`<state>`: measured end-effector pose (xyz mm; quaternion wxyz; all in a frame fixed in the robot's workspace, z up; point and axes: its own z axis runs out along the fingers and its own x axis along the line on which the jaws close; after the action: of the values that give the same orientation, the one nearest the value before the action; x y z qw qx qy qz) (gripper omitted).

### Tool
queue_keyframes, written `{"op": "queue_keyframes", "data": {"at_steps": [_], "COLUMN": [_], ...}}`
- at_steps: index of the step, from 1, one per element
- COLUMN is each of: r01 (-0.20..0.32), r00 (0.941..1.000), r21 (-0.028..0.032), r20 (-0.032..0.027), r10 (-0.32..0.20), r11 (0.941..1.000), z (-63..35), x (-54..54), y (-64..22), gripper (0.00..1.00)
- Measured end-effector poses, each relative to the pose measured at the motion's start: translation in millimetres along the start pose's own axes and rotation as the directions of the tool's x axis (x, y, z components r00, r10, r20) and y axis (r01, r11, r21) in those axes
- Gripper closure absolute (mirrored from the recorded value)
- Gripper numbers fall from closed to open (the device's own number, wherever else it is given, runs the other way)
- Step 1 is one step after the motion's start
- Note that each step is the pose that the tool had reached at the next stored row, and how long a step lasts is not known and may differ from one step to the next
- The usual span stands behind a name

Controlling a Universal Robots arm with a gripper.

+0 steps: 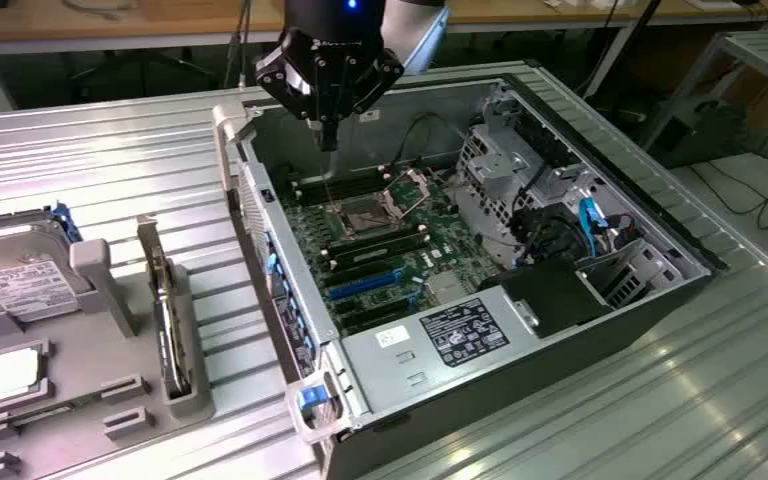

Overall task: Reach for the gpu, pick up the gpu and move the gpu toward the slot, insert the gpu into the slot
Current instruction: 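Reach for the gpu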

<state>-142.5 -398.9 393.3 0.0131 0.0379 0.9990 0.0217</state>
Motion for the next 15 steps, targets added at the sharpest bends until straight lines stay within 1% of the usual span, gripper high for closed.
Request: {"op": "queue_keyframes", "data": {"at_steps": [1, 3, 15], "r01": [0.0, 0.0, 0.0], "r00": [1.0, 1.0, 1.0], "r21": [-0.0001, 0.0, 0.0], "r20": [0.0, 0.0, 0.0], "r10": [0.0, 0.0, 0.0], "r11": [1.0, 1.0, 1.0], "z": [0.0, -0.2, -0.9], "x": [0.3, 6.5, 31.7], "y": [0.0, -0.5, -2.4], "gripper": [0.89, 0.89, 0.89]}}
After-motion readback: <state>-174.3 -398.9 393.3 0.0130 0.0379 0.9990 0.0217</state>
